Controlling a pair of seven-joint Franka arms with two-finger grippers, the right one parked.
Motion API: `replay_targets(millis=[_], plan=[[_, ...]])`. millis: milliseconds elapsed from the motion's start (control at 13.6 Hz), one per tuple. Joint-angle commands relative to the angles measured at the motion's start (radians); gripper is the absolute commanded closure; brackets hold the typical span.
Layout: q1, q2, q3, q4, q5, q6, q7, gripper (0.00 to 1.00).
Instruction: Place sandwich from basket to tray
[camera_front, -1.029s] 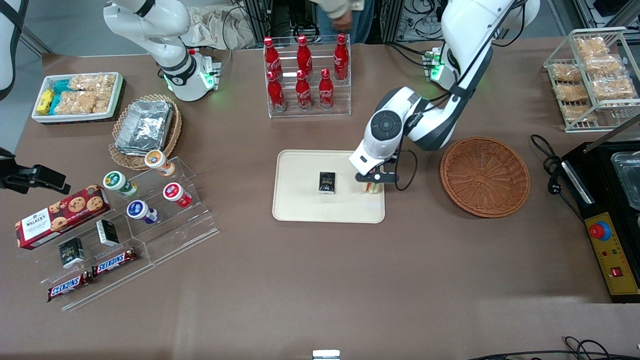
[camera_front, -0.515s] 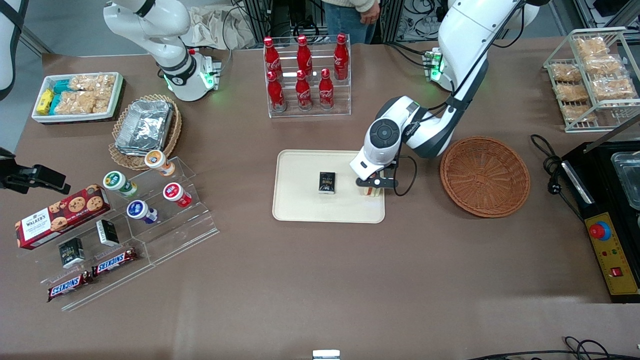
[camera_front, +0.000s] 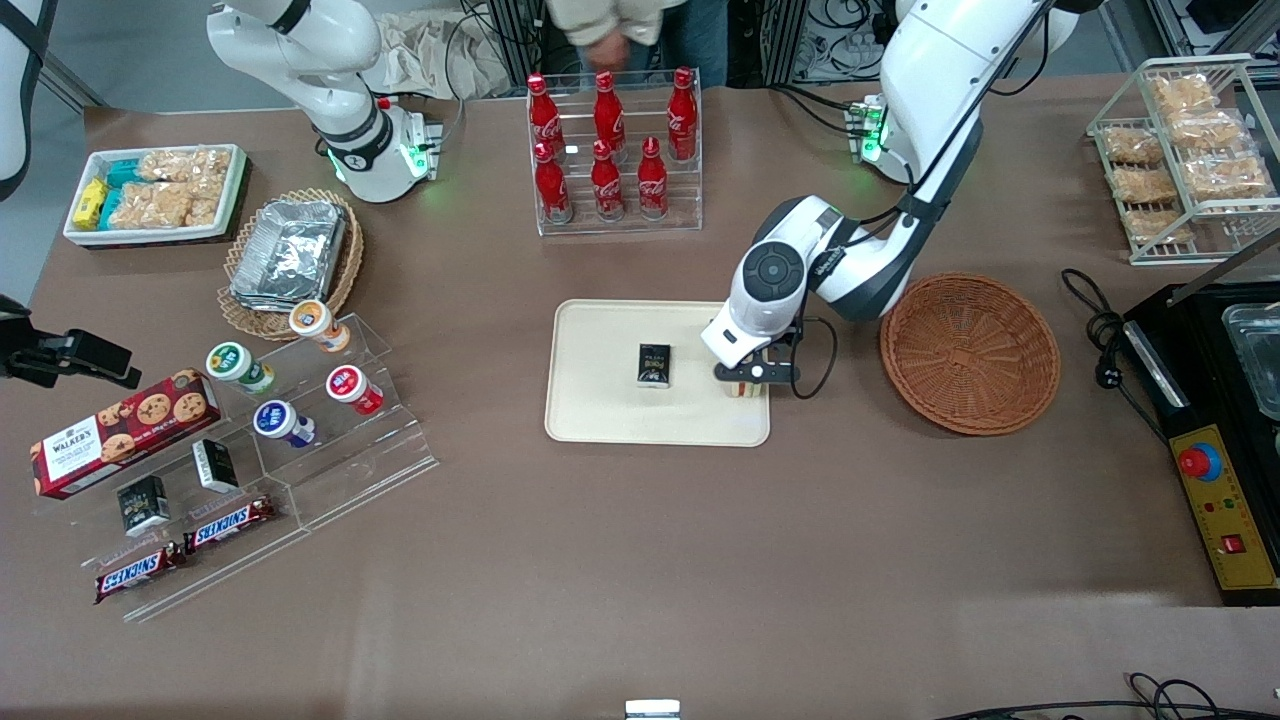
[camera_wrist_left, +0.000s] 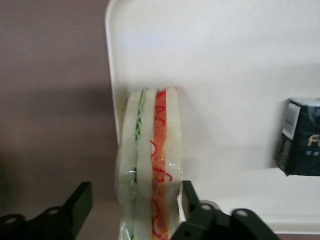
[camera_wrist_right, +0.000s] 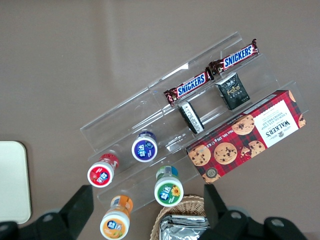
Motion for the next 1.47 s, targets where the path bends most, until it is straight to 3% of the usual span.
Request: replay_targets(millis=[0, 294, 368, 809, 1029, 1397], plan=[[0.008, -0.014, -0.006, 0.177, 0.016, -0.224, 0.014, 0.00], [0.029, -0.026, -0.002, 0.441, 0.010, -0.564, 0.132, 0.00], [0.057, -0.046, -0.002, 0.466, 0.004, -0.579, 0.158, 0.00], [0.244, -0.231, -0.003, 0.463, -0.032, -0.594, 0.275, 0.00], [0.342, -0.279, 0.000, 0.466, -0.070, -0.640, 0.446, 0.00], [0.353, -0.386, 0.181, 0.434, -0.107, -0.720, 0.612, 0.00]])
